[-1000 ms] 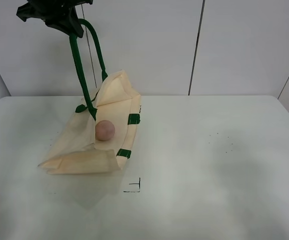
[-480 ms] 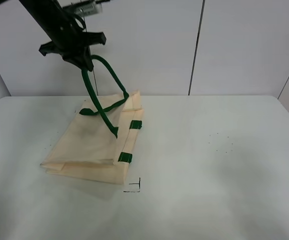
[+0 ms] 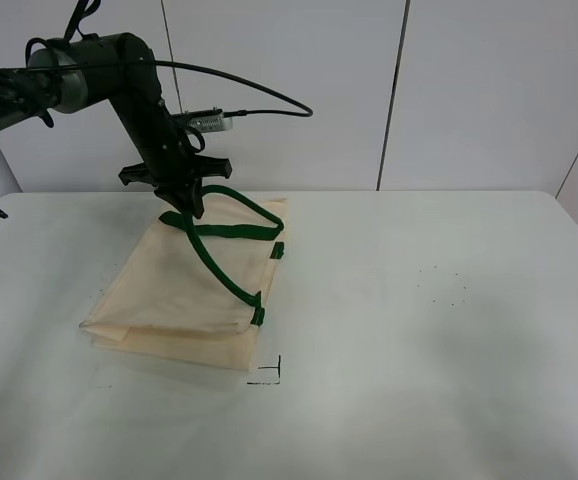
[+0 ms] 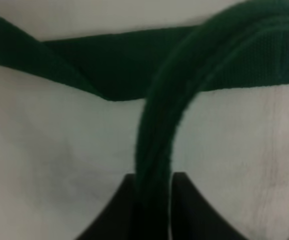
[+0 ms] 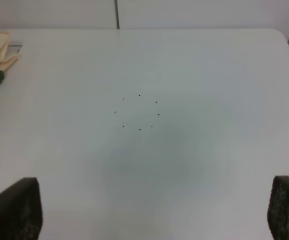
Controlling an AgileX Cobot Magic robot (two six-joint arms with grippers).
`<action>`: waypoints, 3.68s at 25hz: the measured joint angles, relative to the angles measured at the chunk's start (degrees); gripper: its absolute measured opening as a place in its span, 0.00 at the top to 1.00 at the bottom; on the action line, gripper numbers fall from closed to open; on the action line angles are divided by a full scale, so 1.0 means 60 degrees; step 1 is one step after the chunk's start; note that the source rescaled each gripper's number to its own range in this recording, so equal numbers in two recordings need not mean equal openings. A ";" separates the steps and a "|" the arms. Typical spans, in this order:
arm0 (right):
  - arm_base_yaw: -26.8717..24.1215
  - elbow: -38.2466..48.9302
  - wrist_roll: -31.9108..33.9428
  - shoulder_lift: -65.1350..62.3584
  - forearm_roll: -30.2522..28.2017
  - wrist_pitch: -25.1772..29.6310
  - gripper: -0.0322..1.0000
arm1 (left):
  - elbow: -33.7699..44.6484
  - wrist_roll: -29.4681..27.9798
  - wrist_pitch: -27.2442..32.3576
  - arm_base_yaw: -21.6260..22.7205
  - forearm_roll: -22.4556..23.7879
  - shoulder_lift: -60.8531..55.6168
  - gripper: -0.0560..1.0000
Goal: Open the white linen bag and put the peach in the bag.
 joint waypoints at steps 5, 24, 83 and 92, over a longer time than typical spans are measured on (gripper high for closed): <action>0.0000 0.0000 0.0000 0.0000 0.0000 0.0000 0.00 | 0.0000 0.0060 0.0000 0.0000 0.0215 0.0000 0.24; 0.0000 0.0000 0.0000 0.0000 0.0000 0.0000 0.00 | 0.0000 0.0048 -0.0002 0.2467 0.1551 0.0000 0.00; 0.0000 0.0000 0.0000 0.0000 -0.0007 0.0000 0.00 | 1.5268 0.0699 -0.1291 0.2682 0.1491 -2.1958 0.00; 0.0000 0.0000 0.0000 0.0000 -0.0007 0.0000 0.00 | 1.5268 0.0699 -0.1291 0.2682 0.1491 -2.1974 0.00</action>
